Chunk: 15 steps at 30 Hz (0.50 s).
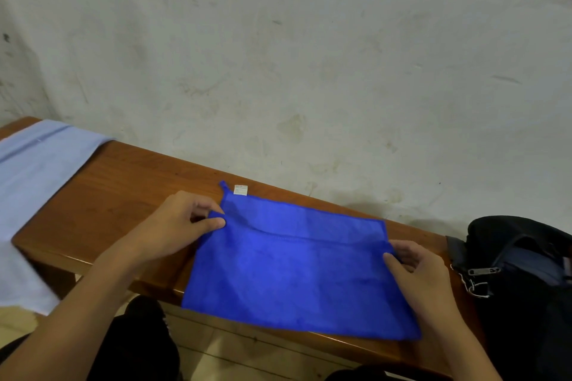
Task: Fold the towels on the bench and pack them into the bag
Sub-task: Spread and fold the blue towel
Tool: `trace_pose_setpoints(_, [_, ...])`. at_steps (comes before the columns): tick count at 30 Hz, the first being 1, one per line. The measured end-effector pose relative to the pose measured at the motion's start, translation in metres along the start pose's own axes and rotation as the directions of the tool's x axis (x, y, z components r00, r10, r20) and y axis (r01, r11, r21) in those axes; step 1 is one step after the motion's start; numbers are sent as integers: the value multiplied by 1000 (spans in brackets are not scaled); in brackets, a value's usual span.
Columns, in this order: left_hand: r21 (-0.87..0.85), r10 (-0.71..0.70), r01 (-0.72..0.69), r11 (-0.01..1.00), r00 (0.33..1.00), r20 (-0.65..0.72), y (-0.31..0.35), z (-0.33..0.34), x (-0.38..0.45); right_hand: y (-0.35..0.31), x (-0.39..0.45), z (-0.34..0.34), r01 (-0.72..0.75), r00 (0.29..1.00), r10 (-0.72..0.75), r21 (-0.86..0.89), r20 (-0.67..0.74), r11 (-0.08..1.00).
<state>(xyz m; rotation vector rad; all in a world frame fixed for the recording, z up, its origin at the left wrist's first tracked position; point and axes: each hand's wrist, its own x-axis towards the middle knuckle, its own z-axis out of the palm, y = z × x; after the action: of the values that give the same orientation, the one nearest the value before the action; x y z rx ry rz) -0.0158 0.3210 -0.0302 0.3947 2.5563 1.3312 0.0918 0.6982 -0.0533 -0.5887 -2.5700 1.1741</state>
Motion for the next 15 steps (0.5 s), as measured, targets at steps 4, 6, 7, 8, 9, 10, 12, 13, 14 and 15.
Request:
trace_pose_setpoints(4, [15, 34, -34, 999, 999, -4, 3, 5, 1, 0, 2, 0, 24, 999, -23, 54, -34, 998])
trace_pose_setpoints(6, [55, 32, -31, 998, 999, -16, 3, 7, 2, 0, 2, 0, 60, 997, -57, 43, -59, 997])
trace_pose_setpoints(7, [76, 25, -24, 997, 999, -24, 3, 8, 3, 0, 2, 0, 72, 995, -68, 51, -74, 996])
trace_pose_setpoints(8, [88, 21, -17, 996, 999, -35, 2, 8, 3, 0, 2, 1, 78, 994, -72, 69, -86, 995])
trace_pose_setpoints(9, [96, 16, -11, 995, 999, -47, 2, 8, 3, 1, 2, 1, 84, 992, -76, 81, -97, 993])
trace_pose_setpoints(10, [98, 17, -11, 995, 998, -63, 3, 8, 3, 1, 3, 1, 93, 991, -83, 83, -108, 992])
trace_pose_setpoints(12, [91, 26, -15, 996, 993, -116, 5, 8, 3, -1, 4, 2, 102, 987, -92, 71, -133, 992])
trace_pose_setpoints(13, [87, 31, -17, 996, 988, -151, 6, 8, 3, -2, 4, 3, 99, 985, -88, 70, -151, 993])
trace_pose_setpoints(14, [85, 33, -17, 996, 981, -190, 8, 8, 3, -3, 5, 2, 95, 981, -82, 68, -175, 993])
trace_pose_setpoints(15, [80, 26, -8, 997, 974, -225, 10, 8, 4, -4, 6, 2, 93, 976, -79, 61, -202, 994])
